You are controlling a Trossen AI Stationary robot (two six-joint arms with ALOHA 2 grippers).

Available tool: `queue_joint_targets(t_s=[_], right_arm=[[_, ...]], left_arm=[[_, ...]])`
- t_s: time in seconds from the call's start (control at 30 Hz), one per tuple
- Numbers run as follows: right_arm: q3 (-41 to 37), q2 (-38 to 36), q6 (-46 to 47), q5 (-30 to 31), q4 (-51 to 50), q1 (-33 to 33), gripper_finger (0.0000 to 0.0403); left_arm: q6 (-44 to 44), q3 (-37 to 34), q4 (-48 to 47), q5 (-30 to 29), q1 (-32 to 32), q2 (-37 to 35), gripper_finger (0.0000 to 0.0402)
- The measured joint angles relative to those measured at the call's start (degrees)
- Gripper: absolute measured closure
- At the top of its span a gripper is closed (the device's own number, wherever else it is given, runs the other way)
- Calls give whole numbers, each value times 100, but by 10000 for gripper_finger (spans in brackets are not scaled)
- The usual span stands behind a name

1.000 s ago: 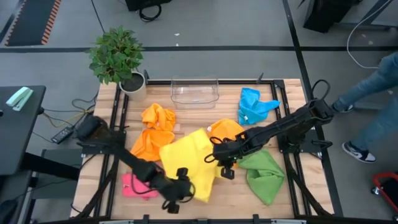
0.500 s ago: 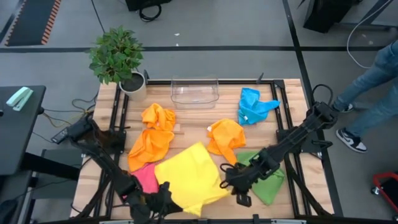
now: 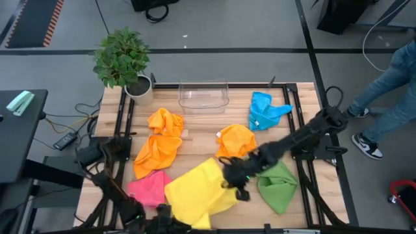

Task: Fold microfiber towels
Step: Fold the yellow microfiber cloth

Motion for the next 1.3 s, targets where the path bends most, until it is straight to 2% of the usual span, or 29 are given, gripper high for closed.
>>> queue_joint_targets(t_s=[0.1,0.2,0.33,0.47,0.63,0.73,0.9,1.0,1.07,1.13,1.2,1.3], right_arm=[[0,298,-535,-279,421,-503,403],[0,633,-802,-467,615,-839,403],[0,969,-870,-492,783,-1090,403],[0,1191,-826,-242,1103,-1206,403],[0,1452,-617,-172,1686,-1264,399],[-1,1536,-645,-280,1754,-1264,374],[-4,1429,-633,-402,1731,-1270,289],[-4,1062,-651,-449,1506,-1360,237],[-4,690,-532,-421,1009,-1393,214],[-10,360,-532,-27,433,-1304,204],[-158,201,-732,409,292,-1131,202],[-434,293,-774,505,431,-1010,205]], left_arm=[[-422,11,-117,-844,-249,-4,400],[-933,11,-445,-1356,-384,-4,400],[-1838,13,-1135,-1396,-349,-6,400],[-2836,13,-2106,-1310,-264,-8,400],[-4135,13,-3225,-844,-229,-8,400],[-4275,13,-3343,-539,-176,-8,400],[-4282,13,-3436,-403,-84,-10,400],[-4319,13,-3506,-401,-39,-10,400],[-4370,13,-3553,-399,-27,-12,400],[-4401,13,-3558,-398,-24,-25,400],[-4403,13,-3575,-399,-25,-30,400],[-4402,13,-3716,-395,-24,-30,400]])
